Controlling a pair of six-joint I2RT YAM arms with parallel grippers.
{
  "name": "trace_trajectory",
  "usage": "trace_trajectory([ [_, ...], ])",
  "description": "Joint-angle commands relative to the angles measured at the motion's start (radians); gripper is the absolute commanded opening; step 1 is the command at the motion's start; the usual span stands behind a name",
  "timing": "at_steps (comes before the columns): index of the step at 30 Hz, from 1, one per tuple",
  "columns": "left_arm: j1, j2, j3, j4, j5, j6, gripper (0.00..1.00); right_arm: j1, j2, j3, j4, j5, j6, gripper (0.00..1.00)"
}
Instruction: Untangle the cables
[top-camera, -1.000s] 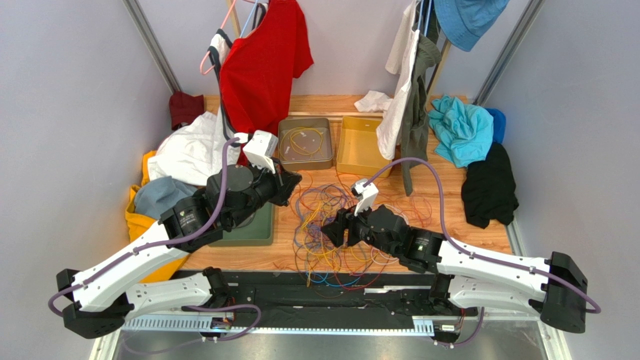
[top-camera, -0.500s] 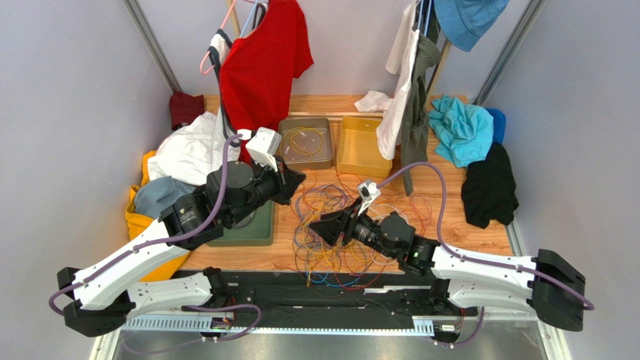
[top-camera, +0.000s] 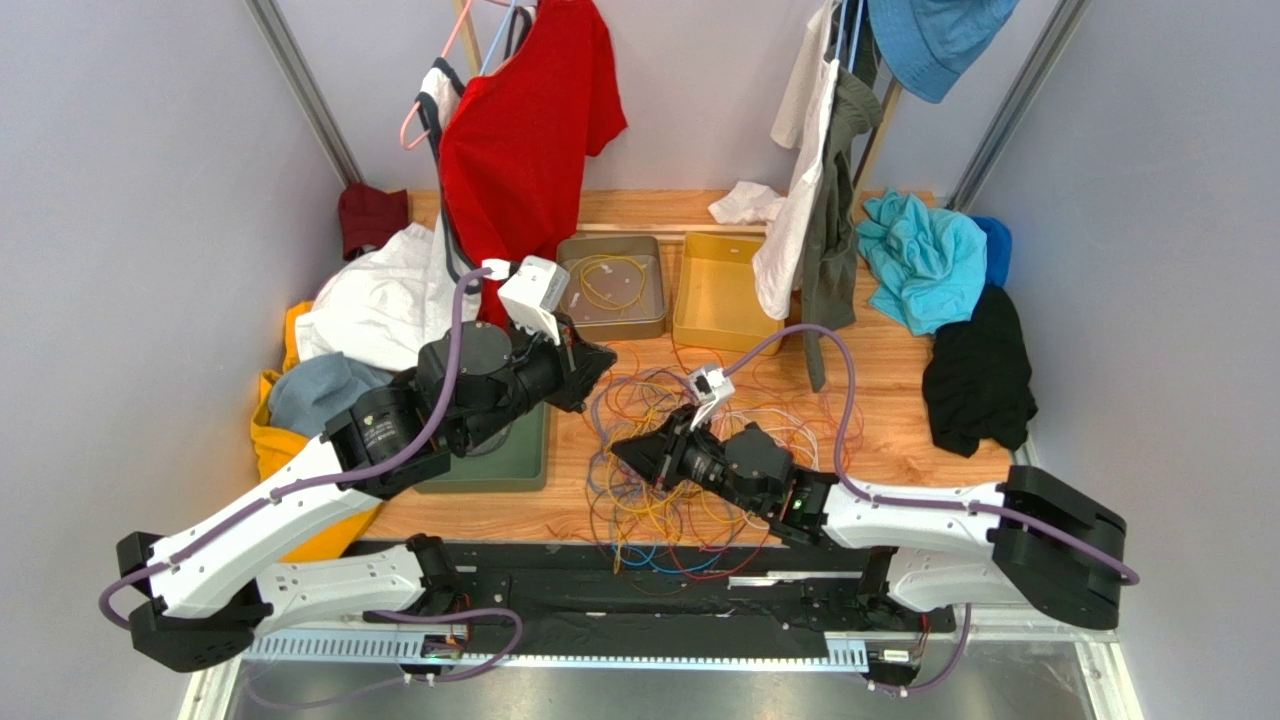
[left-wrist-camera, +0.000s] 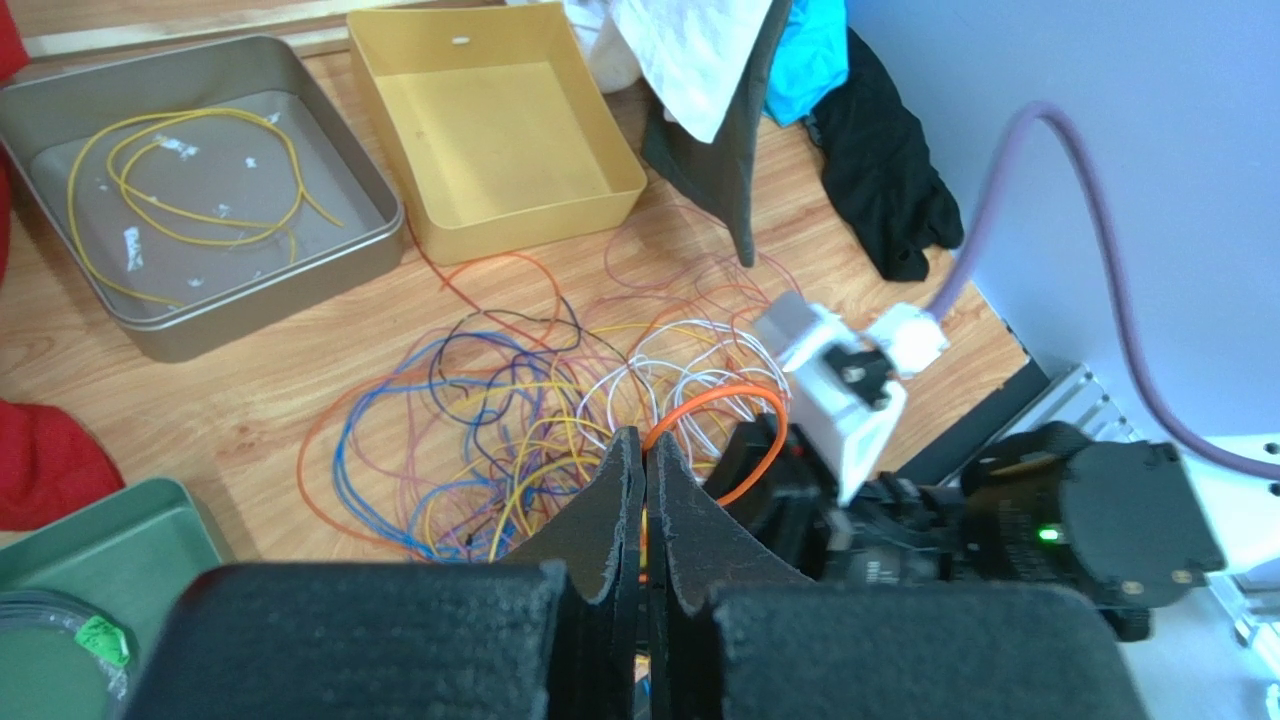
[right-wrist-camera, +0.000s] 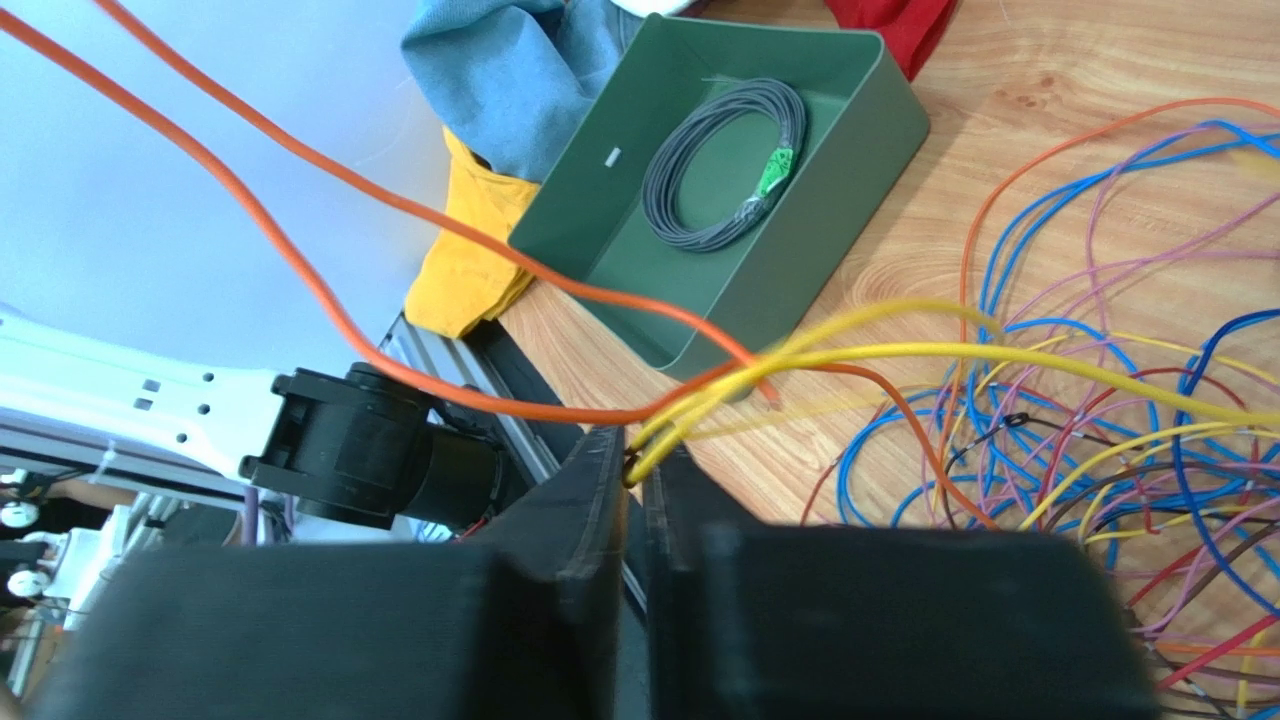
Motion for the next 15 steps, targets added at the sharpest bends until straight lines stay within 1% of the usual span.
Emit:
trace_trajectory([
  [1,0.003,-0.032,0.015,-0.004,-0.055,0.008,0.0,0.028,-0.159,0.0,-0.078,0.052,-0.011,0.0],
  [2,0.004,-0.031,0.015,-0.015,-0.097,0.009,0.0,0.032,-0.252,0.006,-0.143,0.057,-0.023,0.0],
  [3,0.007,-0.029,0.017,-0.032,-0.128,0.003,0.0,0.041,-0.303,0.017,-0.22,0.064,-0.031,0.0],
  [4,0.015,-0.022,0.015,-0.068,-0.157,-0.006,0.0,0.043,-0.355,0.05,-0.38,0.078,-0.038,0.0],
  [5,0.048,-0.017,0.014,-0.089,-0.182,-0.017,0.0,0.046,-0.461,0.067,-0.46,0.087,-0.046,0.0],
  [6,0.078,-0.013,0.002,-0.104,-0.177,-0.047,0.0,0.048,-0.515,0.09,-0.539,0.098,-0.06,0.0],
  [7,0.11,-0.008,-0.011,-0.119,-0.165,-0.069,0.0,0.048,-0.567,0.131,-0.693,0.125,-0.066,0.0],
  [8,0.182,-0.009,-0.026,-0.116,-0.12,-0.085,0.0,0.048,-0.665,0.159,-0.766,0.145,-0.074,0.0],
  [9,0.222,-0.011,-0.067,-0.106,-0.092,-0.116,0.0,0.049,-0.711,0.185,-0.832,0.17,-0.081,0.0],
  [10,0.259,-0.016,-0.09,-0.083,-0.067,-0.132,0.0,0.049,-0.792,0.208,-0.946,0.214,-0.087,0.0],
  [11,0.32,-0.014,-0.11,-0.072,-0.038,-0.145,0.0,0.049,-0.829,0.259,-0.993,0.234,-0.092,0.0],
  [13,0.365,-0.003,-0.155,-0.043,-0.023,-0.175,0.0,0.049,-0.914,0.299,-1.103,0.299,-0.113,0.0],
  [15,0.405,0.015,-0.169,-0.026,-0.001,-0.188,0.0,0.049,-0.951,0.339,-1.153,0.336,-0.127,0.0],
])
